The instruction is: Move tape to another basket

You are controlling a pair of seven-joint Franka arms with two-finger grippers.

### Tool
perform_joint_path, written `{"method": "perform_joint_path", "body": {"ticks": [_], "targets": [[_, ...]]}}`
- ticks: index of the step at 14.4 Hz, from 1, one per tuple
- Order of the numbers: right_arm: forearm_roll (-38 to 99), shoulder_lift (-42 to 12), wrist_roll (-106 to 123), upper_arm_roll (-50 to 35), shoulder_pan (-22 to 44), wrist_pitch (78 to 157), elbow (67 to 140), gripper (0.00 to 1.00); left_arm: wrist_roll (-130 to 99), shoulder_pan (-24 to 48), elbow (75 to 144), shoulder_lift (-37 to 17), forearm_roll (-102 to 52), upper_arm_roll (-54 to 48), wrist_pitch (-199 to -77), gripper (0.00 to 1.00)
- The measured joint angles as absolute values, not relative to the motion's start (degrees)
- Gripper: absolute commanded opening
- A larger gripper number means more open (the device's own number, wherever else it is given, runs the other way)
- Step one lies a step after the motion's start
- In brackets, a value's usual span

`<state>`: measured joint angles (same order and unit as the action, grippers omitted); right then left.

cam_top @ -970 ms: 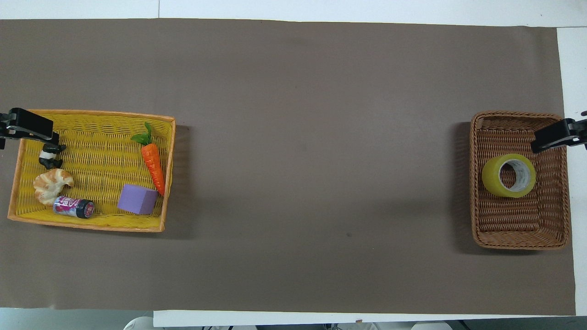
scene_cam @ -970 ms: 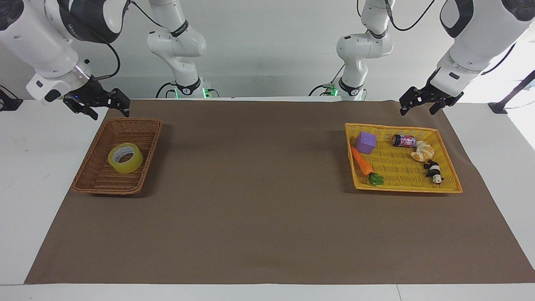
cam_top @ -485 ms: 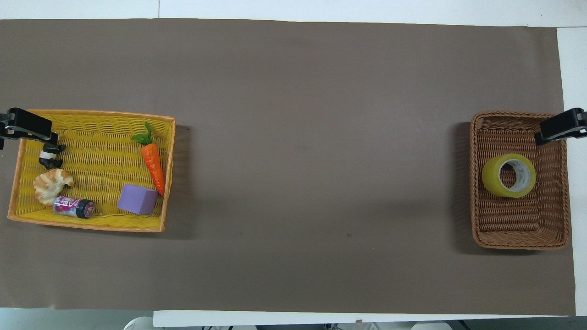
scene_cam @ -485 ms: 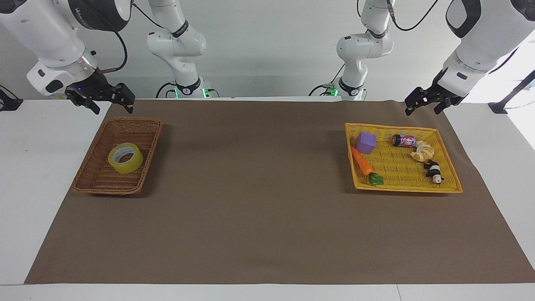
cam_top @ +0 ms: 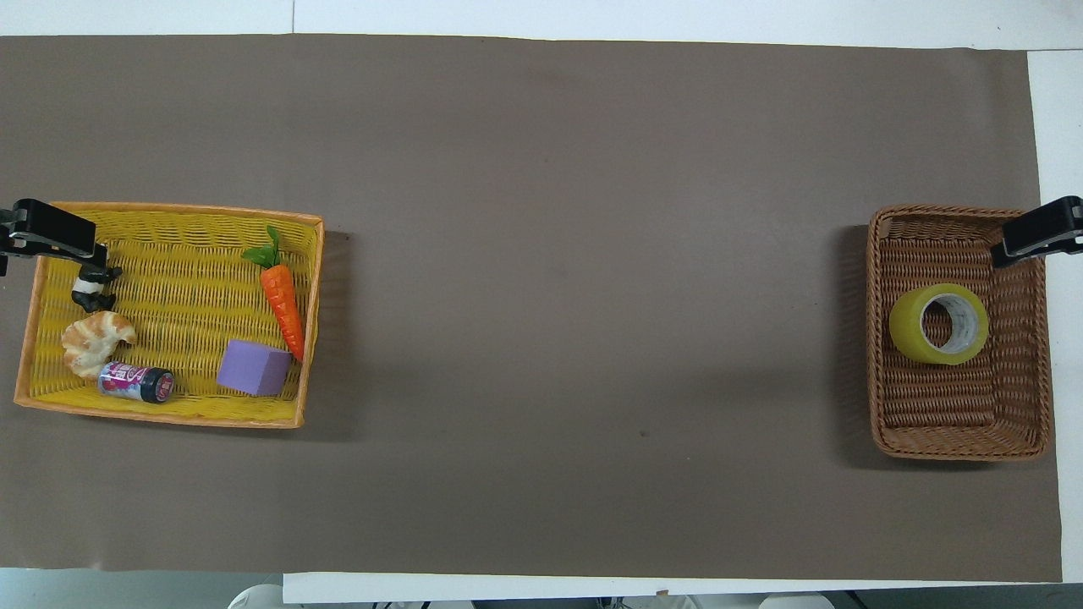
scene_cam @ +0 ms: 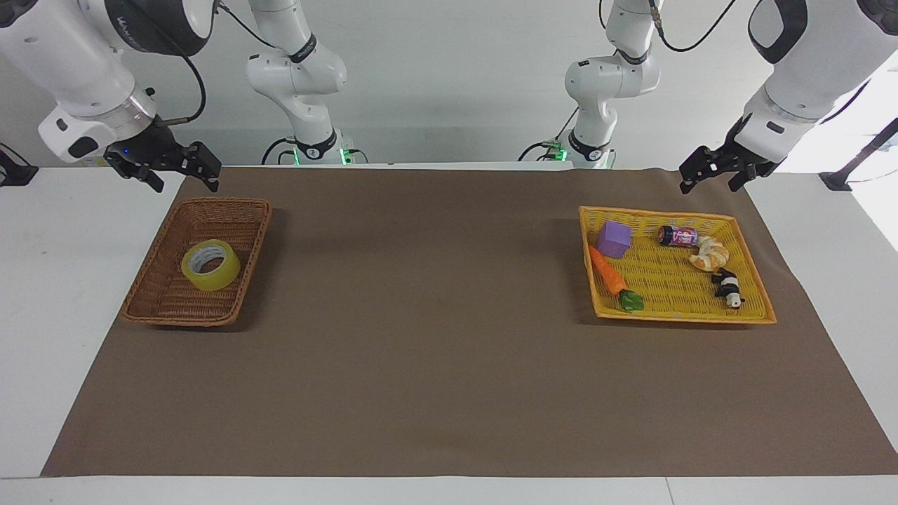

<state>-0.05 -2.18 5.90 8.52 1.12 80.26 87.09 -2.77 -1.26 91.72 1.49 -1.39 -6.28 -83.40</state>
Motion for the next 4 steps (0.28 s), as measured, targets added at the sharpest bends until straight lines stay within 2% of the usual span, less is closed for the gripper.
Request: {"method": "perform_joint_path", "body": {"ticks": [4], "targets": [[0.0, -2.2, 5.9, 9.1, 1.1, 80.3, 87.1, 1.0, -2.8, -1.3, 91.7, 1.5, -1.4, -6.3, -83.4, 1.0]]}}
